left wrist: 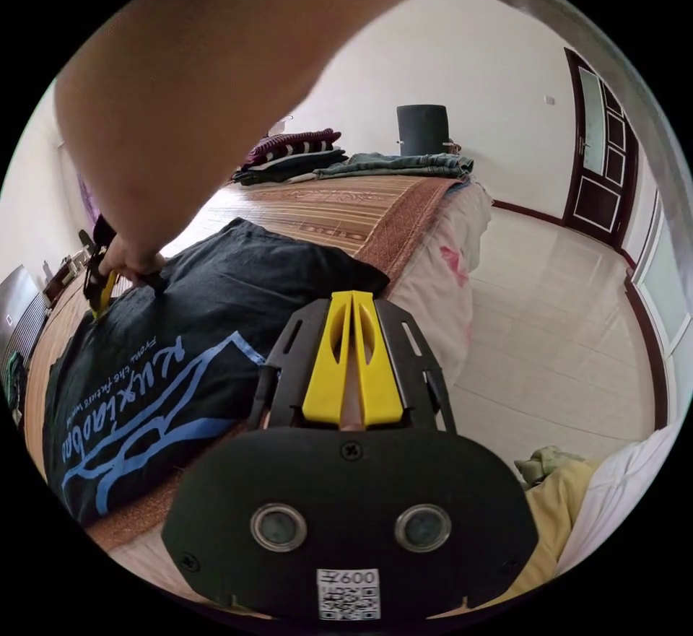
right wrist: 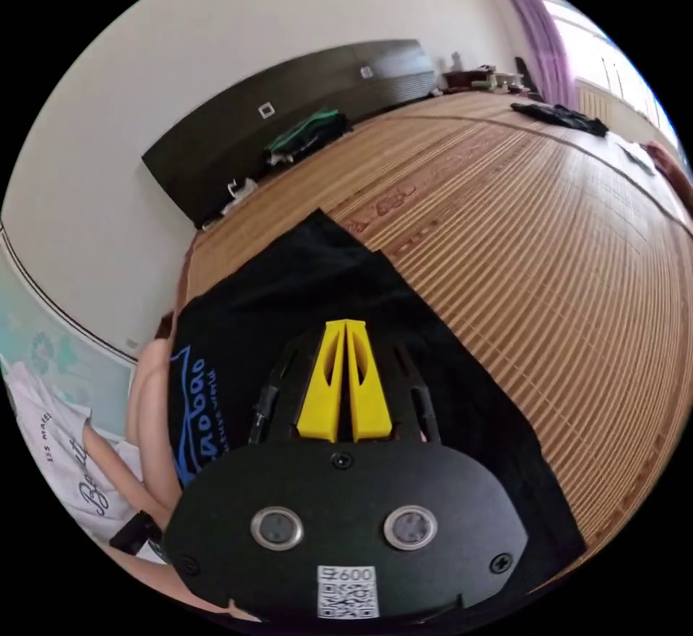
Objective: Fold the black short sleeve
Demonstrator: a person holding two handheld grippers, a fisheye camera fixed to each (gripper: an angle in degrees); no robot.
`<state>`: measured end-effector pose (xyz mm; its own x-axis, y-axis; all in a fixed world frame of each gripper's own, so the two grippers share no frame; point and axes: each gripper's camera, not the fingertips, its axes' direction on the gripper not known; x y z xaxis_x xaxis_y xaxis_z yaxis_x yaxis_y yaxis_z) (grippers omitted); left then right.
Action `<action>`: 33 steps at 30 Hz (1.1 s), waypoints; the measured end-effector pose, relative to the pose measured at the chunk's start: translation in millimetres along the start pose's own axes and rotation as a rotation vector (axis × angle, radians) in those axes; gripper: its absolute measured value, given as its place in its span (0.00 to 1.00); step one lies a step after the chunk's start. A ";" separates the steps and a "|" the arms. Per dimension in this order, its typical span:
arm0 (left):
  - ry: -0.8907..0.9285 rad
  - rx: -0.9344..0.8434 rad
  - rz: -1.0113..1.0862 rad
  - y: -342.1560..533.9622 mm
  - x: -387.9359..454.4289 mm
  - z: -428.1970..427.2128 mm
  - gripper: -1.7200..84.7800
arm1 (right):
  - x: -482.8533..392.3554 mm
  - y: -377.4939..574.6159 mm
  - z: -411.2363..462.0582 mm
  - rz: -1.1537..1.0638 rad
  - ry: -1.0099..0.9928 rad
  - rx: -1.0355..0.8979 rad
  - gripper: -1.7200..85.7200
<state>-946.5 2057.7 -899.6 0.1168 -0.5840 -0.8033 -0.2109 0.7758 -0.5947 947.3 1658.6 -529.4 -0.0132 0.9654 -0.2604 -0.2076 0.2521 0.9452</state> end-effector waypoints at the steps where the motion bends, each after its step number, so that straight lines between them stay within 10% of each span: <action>1: 0.000 -0.001 0.000 -5.3 6.8 -2.7 0.02 | 6.4 -3.1 4.9 0.005 0.054 0.025 0.01; 8: 0.207 0.160 -0.437 -25.7 30.5 -108.2 0.02 | 64.7 -1.4 28.1 0.048 0.018 0.113 0.01; 13: -0.089 0.275 -0.795 -0.7 -9.8 -254.6 0.02 | 92.4 2.4 64.6 -0.029 0.084 0.005 0.01; 23: -0.451 -0.334 -1.094 -61.2 -108.4 -341.4 0.02 | 190.8 22.6 85.4 0.136 0.192 0.004 0.01; 29: -0.323 -0.280 -1.131 -94.1 -49.8 -364.7 0.02 | 250.8 47.5 65.9 0.152 0.019 0.297 0.01; 33: -0.306 -0.284 -1.121 -122.2 -1.0 -378.1 0.02 | 281.5 28.6 136.6 0.003 0.016 -0.183 0.01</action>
<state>-1287.7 1873.2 -813.8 0.5909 -0.7905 0.1613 -0.0458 -0.2325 -0.9715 1071.2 1946.7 -548.8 -0.0289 0.9645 -0.2624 -0.3820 0.2319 0.8946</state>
